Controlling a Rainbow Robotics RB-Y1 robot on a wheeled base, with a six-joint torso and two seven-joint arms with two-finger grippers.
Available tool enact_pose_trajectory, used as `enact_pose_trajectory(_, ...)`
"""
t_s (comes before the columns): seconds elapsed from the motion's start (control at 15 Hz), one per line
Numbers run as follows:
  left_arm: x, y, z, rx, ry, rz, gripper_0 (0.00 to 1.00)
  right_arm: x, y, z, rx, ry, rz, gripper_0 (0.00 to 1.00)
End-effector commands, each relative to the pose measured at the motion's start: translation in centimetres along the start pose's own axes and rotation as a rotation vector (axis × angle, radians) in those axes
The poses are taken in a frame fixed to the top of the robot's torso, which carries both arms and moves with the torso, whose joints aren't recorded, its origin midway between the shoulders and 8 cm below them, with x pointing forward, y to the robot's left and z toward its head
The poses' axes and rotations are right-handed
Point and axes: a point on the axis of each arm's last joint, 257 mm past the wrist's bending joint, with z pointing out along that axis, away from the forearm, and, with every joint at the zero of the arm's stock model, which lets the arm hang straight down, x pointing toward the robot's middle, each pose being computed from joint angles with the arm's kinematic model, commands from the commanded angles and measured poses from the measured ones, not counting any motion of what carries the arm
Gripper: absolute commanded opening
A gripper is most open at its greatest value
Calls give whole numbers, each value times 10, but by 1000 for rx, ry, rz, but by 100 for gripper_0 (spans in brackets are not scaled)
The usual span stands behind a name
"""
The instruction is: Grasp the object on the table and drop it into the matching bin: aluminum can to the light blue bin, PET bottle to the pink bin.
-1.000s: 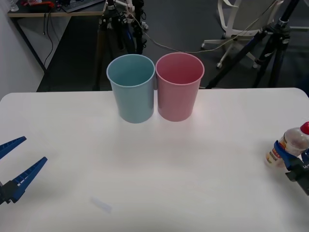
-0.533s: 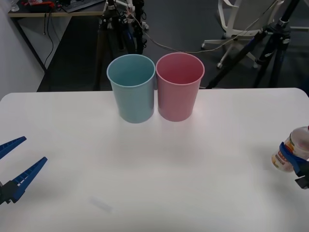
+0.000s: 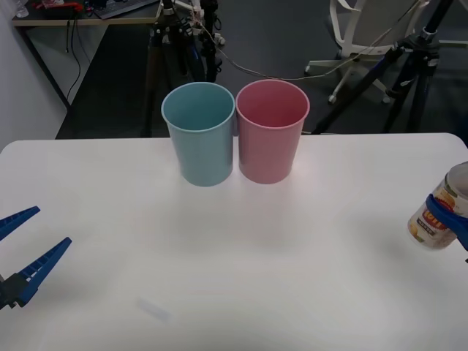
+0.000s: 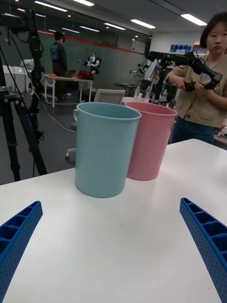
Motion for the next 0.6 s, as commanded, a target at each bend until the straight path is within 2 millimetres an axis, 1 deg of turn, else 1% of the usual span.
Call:
enact_pose_trajectory(0.07, 0, 0, 0, 0, 0, 0, 100, -33, 16, 11, -45, -14, 0, 0)
enact_pose_trajectory(0.2, 0, 0, 0, 0, 0, 0, 100, -55, 26, 17, -54, -19, -23, 0)
enact_pose_trajectory(0.33, 0, 0, 0, 0, 0, 0, 100, -75, 41, 24, -76, -24, -6, 0)
enact_pose_trajectory(0.6, 0, 0, 0, 0, 0, 0, 100, -109, 63, 37, -108, -35, -14, 0)
